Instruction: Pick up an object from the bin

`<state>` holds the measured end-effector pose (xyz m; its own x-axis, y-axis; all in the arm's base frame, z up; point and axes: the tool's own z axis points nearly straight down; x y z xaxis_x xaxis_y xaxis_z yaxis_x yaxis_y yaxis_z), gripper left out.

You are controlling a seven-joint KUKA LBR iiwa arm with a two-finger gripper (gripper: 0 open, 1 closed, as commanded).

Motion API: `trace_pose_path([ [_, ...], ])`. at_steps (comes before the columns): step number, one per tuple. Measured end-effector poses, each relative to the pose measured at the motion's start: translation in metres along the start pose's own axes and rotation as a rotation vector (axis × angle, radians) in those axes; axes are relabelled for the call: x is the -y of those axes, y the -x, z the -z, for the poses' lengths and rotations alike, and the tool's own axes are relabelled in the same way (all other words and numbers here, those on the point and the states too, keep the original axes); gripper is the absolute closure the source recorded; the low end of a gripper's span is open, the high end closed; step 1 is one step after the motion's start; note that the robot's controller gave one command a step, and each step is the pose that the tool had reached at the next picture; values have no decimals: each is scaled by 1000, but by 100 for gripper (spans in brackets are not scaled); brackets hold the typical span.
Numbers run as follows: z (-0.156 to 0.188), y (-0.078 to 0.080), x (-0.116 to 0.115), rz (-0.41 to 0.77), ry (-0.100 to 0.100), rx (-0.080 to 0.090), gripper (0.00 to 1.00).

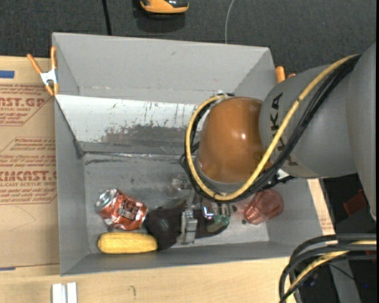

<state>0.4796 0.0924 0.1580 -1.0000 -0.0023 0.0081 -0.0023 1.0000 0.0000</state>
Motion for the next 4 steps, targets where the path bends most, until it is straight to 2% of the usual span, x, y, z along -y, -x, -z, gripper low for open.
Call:
trace_pose_path([
  [1,4,2,0,-2,1,8,0],
  [2,-54,8,0,140,0,9,100],
  [3,-54,8,0,140,0,9,100],
  [4,101,32,18,146,0,12,100],
])
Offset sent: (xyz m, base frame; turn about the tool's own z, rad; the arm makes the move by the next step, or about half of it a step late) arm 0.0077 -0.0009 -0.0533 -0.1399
